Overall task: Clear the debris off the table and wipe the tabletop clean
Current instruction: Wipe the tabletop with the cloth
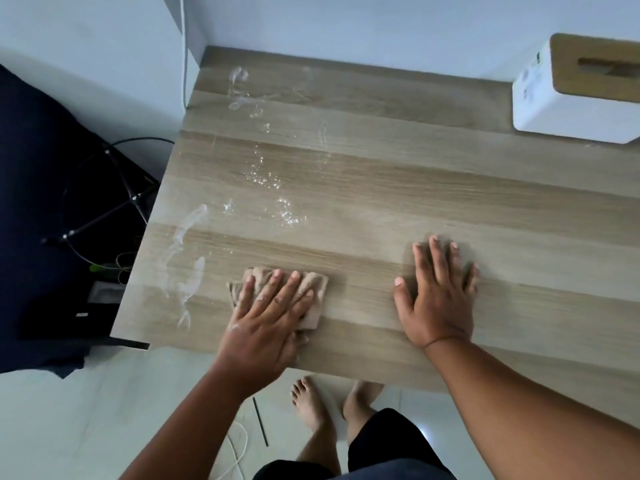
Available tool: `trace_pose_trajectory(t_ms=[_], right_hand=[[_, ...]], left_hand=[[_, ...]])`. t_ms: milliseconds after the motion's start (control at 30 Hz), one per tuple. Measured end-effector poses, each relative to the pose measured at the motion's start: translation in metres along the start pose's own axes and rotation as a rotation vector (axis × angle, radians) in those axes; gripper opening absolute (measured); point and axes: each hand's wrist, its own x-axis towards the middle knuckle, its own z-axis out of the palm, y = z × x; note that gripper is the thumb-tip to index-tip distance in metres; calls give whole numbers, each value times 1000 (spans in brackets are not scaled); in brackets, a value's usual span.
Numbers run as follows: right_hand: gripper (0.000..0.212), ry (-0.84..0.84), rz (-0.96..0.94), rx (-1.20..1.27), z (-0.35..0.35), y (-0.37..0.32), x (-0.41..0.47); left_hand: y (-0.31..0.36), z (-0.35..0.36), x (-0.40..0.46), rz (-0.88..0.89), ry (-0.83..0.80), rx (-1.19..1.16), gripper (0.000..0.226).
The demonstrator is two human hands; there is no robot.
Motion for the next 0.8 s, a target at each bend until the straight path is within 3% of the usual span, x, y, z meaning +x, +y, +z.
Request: trace_pose_trajectory(t_ms=[167,300,367,433,600,667,800], right_hand=[[74,2,-1,1,1,0,0],[74,-1,0,3,0,-1,0],[74,-11,1,2,-1,-1,0],[74,-17,3,5,-1,-1,0],[73,-26,10,7,-2,-1,0],[73,-31,10,6,-2,0,0],[73,-30,7,4,-2,-1,0]], left_hand=[[-45,-20,-28,-305,18,-59,71],[-54,-29,11,-613,4,-97,79],[-43,-28,28,-561,-27,-92,80],[-31,-25,30,-398,-35,-86,77],[-33,-22,-22,-128,-52,-77,70],[-52,-25,-47,-169,-28,-75,68],[-90,-40,-61,-438,-40,-92,74]])
